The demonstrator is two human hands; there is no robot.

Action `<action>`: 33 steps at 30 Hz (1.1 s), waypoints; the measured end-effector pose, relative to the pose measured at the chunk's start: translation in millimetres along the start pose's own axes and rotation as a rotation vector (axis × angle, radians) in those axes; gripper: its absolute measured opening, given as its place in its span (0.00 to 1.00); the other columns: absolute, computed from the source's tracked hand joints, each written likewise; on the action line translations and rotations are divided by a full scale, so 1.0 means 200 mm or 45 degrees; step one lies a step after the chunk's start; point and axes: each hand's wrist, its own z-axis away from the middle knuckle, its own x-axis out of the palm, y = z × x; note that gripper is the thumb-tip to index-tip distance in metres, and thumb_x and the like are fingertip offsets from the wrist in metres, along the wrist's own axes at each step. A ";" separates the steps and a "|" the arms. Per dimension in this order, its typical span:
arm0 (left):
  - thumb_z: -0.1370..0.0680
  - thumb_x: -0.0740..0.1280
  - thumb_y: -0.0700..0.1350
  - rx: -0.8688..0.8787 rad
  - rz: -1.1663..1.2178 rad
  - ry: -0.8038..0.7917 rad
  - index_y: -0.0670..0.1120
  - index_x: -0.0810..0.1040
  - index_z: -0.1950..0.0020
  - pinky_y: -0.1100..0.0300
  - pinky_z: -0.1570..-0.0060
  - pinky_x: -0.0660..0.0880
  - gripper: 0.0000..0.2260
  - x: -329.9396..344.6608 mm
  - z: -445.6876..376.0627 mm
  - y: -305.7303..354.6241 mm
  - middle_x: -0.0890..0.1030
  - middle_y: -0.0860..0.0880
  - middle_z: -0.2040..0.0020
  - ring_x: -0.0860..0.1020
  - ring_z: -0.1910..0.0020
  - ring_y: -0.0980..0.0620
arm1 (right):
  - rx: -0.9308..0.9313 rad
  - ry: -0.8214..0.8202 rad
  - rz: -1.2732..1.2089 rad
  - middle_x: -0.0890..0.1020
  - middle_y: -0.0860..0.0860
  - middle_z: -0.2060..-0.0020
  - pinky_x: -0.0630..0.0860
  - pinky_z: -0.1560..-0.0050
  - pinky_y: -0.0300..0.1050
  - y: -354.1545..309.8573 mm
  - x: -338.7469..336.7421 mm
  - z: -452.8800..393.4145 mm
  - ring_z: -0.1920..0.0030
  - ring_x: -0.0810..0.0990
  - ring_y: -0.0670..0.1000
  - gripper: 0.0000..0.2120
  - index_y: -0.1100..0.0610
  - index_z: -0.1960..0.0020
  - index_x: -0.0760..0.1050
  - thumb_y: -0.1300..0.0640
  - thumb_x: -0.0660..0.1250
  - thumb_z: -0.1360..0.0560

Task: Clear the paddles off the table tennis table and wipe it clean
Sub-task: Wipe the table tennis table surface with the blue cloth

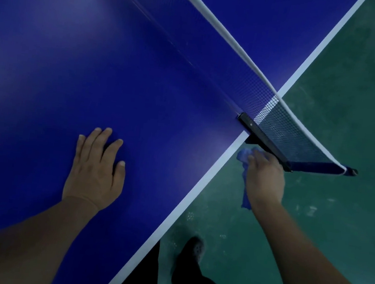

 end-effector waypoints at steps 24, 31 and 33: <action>0.19 0.52 0.50 0.016 0.033 0.050 0.40 0.70 0.28 0.45 0.21 0.44 0.23 0.01 0.00 -0.01 0.64 0.40 0.23 0.56 0.21 0.42 | -0.703 0.231 -0.258 0.81 0.62 0.41 0.74 0.46 0.53 -0.55 0.20 -0.24 0.49 0.77 0.64 0.15 0.65 0.43 0.81 0.67 0.66 0.28; 0.19 0.51 0.51 0.009 0.032 0.048 0.40 0.70 0.28 0.47 0.21 0.43 0.24 0.01 0.00 -0.01 0.63 0.40 0.23 0.56 0.21 0.42 | -1.365 -0.119 -0.152 0.78 0.61 0.35 0.71 0.45 0.55 -0.25 0.21 0.05 0.45 0.78 0.64 0.17 0.57 0.36 0.72 0.63 0.60 0.23; 0.19 0.51 0.51 0.011 0.037 0.051 0.40 0.70 0.28 0.47 0.21 0.42 0.24 0.01 0.00 -0.01 0.63 0.40 0.23 0.56 0.21 0.42 | -0.986 0.039 -0.096 0.77 0.64 0.36 0.72 0.46 0.57 -0.29 0.19 -0.22 0.47 0.78 0.67 0.20 0.61 0.35 0.75 0.64 0.59 0.26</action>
